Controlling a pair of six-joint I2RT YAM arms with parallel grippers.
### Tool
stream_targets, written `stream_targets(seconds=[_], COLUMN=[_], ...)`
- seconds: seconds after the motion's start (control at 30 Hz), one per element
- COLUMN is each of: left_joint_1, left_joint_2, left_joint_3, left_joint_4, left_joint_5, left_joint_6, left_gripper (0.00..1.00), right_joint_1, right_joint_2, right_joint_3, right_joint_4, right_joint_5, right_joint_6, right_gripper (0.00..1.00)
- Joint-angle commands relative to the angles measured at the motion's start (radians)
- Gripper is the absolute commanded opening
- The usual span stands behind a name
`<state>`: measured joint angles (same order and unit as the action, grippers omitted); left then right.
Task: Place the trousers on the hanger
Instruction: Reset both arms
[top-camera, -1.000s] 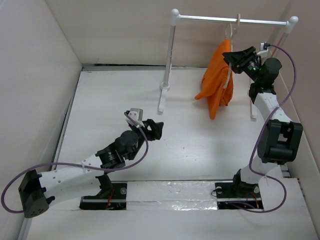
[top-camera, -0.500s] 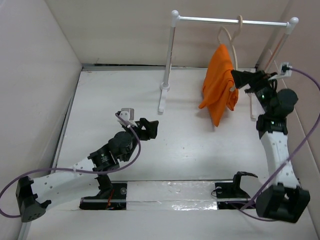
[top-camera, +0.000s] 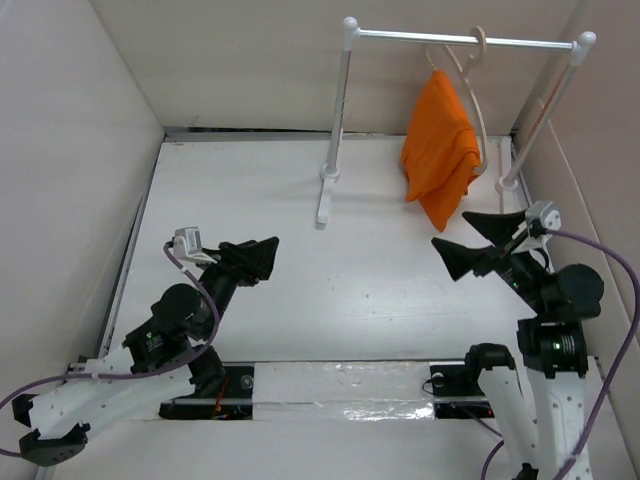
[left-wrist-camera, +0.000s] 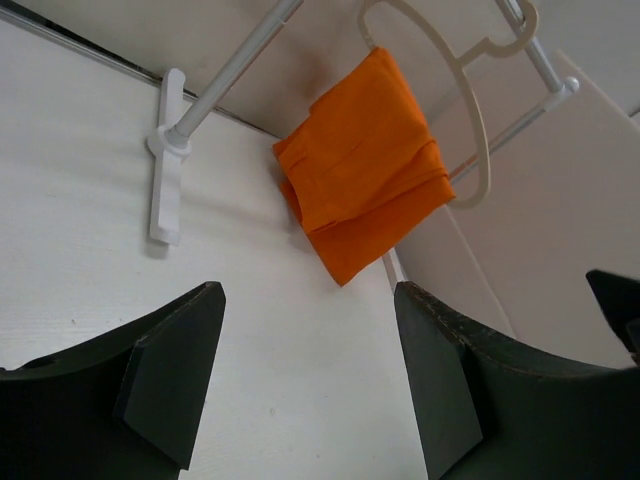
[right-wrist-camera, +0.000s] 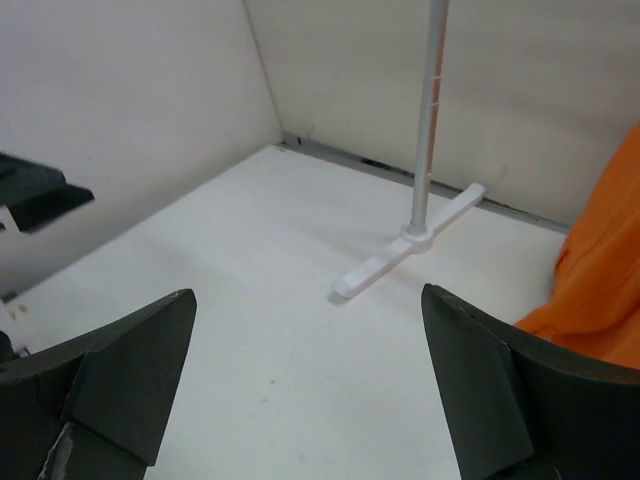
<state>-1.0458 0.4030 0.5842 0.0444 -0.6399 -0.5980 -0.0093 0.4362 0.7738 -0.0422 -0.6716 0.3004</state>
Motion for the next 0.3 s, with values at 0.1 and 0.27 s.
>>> stream_targets(seconds=[0.1, 0.27], left_joint_1=[-0.002, -0.002], left_joint_2=[-0.092, -0.075], left_joint_3=[0.029, 0.017], left_joint_4=[-0.129, -0.135], left_joint_5=[0.005, 0.035], left_joint_6=[-0.078, -0.102], left_gripper=[0.66, 0.68], right_joint_1=[0.058, 0.071], right_joint_2=[-0.204, -0.24], right_joint_3=[0.09, 0.061], right_joint_4=[-0.421, -0.42], right_joint_5=[0.099, 0.152], right_joint_6=[-0.214, -0.208], right_gripper=[1.0, 1.0])
